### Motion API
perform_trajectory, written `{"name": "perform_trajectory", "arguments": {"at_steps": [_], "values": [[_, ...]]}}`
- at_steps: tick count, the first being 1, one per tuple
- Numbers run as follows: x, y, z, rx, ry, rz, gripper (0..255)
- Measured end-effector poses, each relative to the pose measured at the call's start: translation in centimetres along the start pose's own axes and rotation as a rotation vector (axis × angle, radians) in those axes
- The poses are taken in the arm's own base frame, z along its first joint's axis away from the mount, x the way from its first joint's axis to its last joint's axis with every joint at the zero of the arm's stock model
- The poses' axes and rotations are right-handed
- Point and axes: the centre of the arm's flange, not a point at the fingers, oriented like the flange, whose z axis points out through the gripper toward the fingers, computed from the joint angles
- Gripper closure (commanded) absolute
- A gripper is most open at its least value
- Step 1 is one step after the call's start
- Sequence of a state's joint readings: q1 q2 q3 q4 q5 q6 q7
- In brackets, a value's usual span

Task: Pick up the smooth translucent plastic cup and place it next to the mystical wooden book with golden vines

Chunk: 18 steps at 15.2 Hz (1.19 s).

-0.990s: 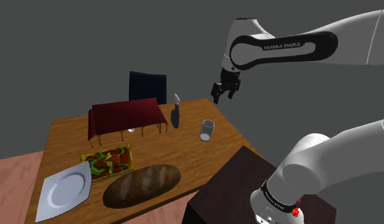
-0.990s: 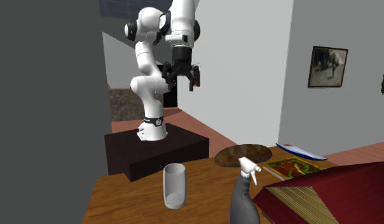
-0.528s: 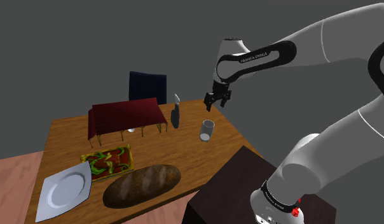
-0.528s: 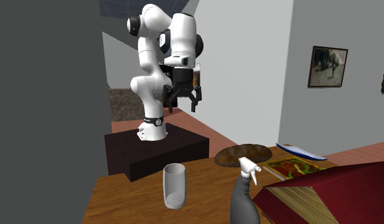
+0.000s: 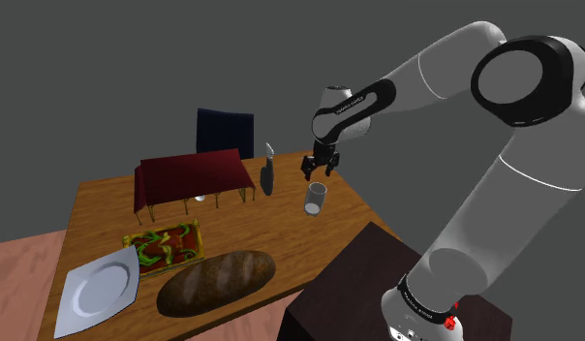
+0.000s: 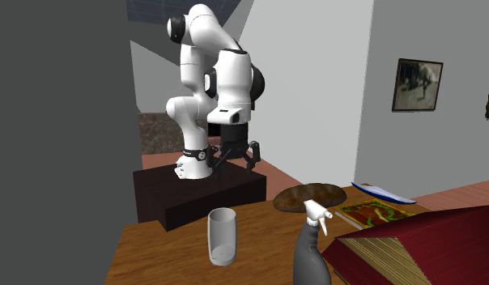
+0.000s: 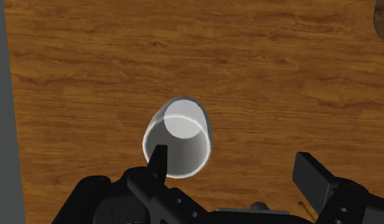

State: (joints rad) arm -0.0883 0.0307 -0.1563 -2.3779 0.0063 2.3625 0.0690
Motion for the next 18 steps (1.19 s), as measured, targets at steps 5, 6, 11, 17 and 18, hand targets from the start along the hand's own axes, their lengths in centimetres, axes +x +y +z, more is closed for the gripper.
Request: {"name": "perform_trajectory", "arguments": {"at_steps": [5, 6, 11, 17, 18], "values": [[3.3, 0.9, 5.9, 0.019, -0.02, 0.035, 0], [3.5, 1.2, 7.0, 0.022, -0.024, 0.041, 0], [4.0, 1.2, 10.1, 0.025, -0.027, 0.047, 0], [3.8, 1.2, 11.9, 0.025, -0.027, 0.047, 0], [3.8, 1.2, 12.0, 0.025, -0.027, 0.047, 0]]}}
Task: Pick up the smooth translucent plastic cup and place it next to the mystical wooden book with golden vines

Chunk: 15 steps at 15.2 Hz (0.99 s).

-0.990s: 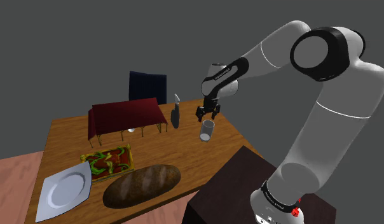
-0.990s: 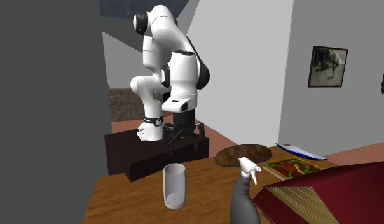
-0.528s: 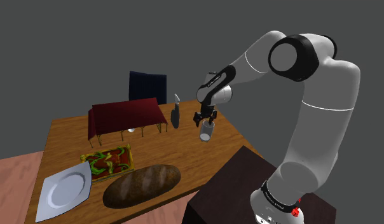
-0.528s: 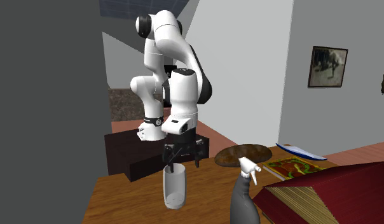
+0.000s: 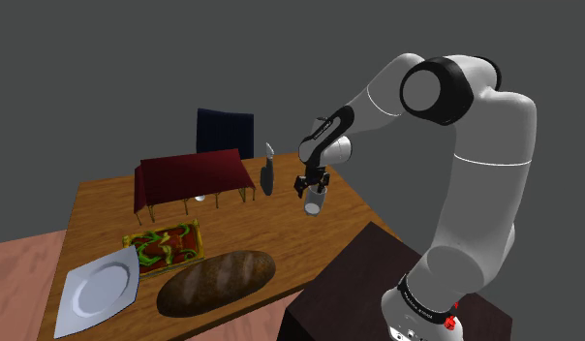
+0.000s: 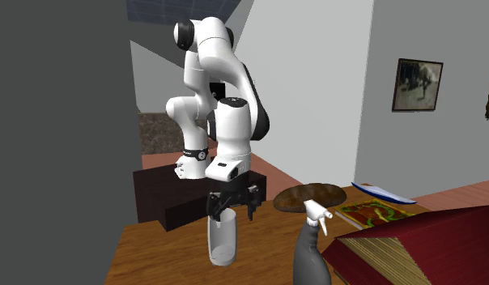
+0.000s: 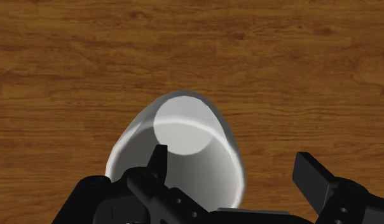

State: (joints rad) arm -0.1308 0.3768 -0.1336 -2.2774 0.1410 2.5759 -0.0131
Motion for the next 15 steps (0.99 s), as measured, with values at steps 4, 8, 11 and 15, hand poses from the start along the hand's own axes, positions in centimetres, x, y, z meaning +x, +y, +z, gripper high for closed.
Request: {"name": "perform_trajectory", "arguments": {"at_steps": [4, 8, 11, 15], "values": [[0.0, 0.0, 0.01, 0.0, 0.0, 0.0, 255], [0.01, -0.01, 0.0, 0.0, 0.001, 0.0, 255], [0.0, -0.01, -0.01, 0.0, 0.0, 0.0, 255], [-0.01, 0.0, -0.55, 0.0, 0.0, 0.0, 255]]}}
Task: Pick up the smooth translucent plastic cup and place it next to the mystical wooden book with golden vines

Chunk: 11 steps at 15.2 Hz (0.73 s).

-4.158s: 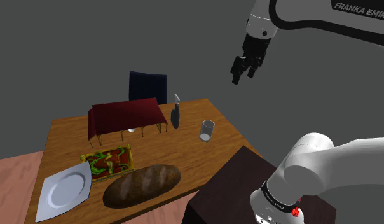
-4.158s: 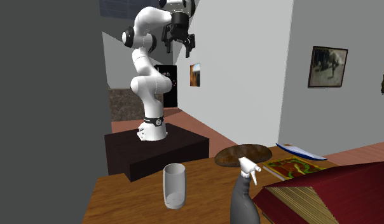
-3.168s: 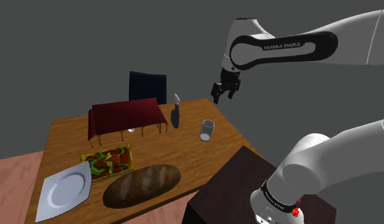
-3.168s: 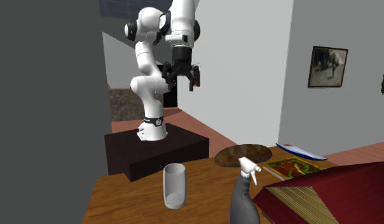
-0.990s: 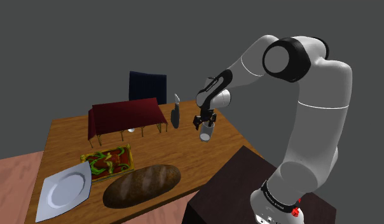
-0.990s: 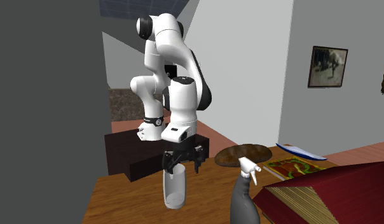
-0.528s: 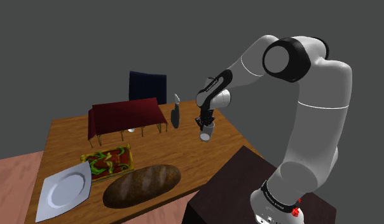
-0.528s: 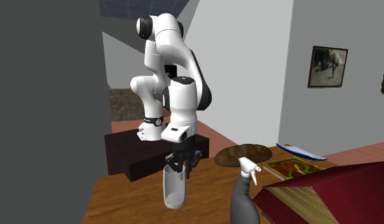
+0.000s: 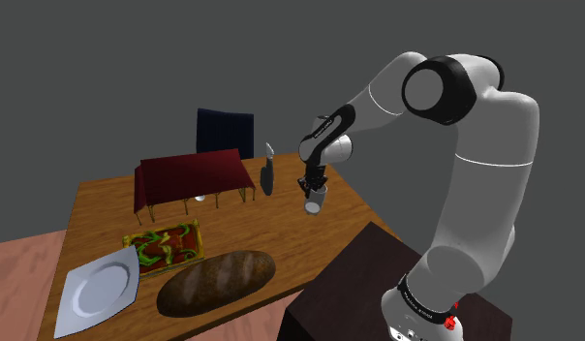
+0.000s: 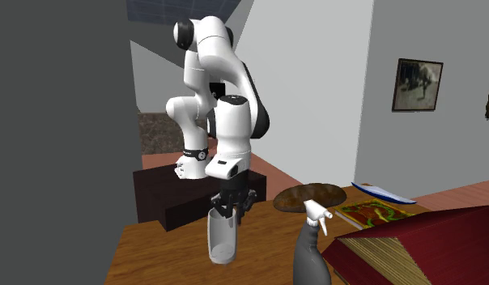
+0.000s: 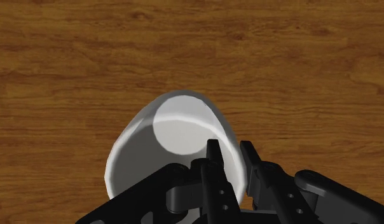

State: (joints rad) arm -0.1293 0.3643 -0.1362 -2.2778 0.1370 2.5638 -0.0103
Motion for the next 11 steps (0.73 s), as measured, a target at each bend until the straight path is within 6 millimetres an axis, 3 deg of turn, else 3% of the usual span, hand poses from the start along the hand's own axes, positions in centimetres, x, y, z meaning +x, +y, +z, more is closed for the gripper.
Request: {"name": "perform_trajectory", "arguments": {"at_steps": [11], "values": [[-0.4, -0.1, -5.7, 0.0, 0.0, 0.0, 255]]}}
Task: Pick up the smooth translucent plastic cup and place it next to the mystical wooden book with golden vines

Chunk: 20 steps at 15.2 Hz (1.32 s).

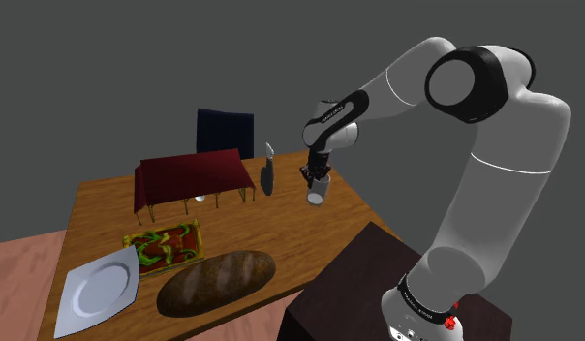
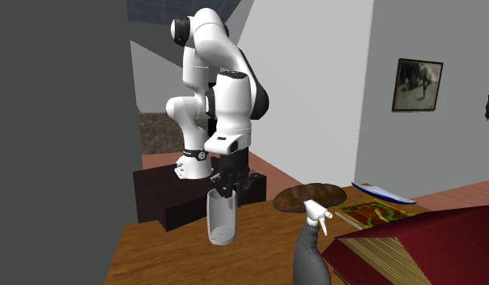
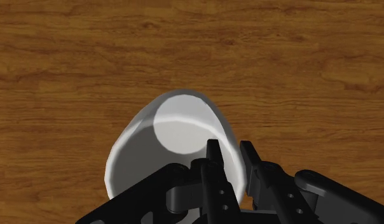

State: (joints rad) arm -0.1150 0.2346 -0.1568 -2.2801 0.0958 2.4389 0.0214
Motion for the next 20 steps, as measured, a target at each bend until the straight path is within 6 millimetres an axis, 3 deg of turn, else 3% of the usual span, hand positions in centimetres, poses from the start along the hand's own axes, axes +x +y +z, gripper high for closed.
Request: {"name": "perform_trajectory", "arguments": {"at_steps": [20], "values": [[-0.8, -0.2, -10.5, 0.0, 0.0, 0.0, 255]]}}
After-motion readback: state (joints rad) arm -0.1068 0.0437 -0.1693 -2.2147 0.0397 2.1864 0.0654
